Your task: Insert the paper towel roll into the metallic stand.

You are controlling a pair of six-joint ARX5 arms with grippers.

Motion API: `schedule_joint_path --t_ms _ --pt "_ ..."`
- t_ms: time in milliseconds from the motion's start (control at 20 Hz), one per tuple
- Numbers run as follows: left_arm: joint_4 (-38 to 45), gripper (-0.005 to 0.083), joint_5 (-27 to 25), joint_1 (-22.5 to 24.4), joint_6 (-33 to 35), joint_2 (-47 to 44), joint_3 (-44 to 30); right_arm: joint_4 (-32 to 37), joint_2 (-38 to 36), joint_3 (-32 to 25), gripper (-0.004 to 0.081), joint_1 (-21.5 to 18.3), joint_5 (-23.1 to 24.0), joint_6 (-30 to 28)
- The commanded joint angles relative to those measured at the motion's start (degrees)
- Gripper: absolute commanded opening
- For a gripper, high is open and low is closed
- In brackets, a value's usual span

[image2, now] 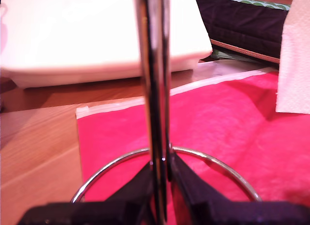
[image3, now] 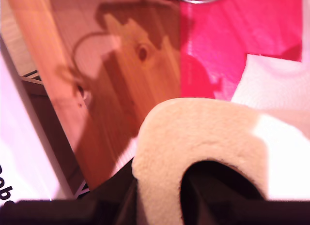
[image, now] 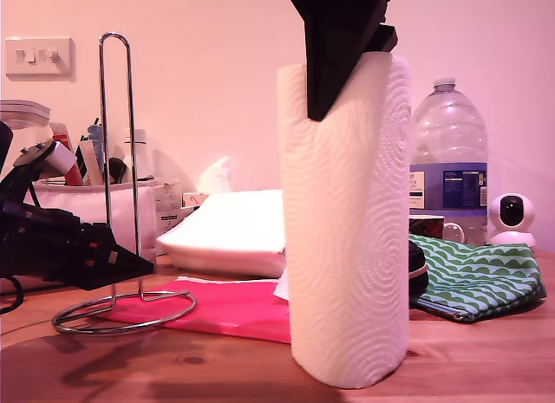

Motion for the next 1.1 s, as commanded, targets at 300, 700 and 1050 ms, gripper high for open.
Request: schedule_joint_path --t_ms 300,700,1050 --pt "-6.97 -0.0024 -0.35 -1.57 5.29 -10.93 0.09 -2.45 0.31 11.06 -0.0013 0.31 1.36 2.51" --pt "-16.57 -0.0024 -3.67 -6.1 14.36 -14.05 0.13 -6.1 -0.02 24.09 -0.0013 0.33 3.28 7.5" --pt "-23.39 -0.0024 -10.69 -8.63 21.07 -14.05 1.03 -7.37 -2.69 36.3 -0.0013 0.7 4.85 9.7"
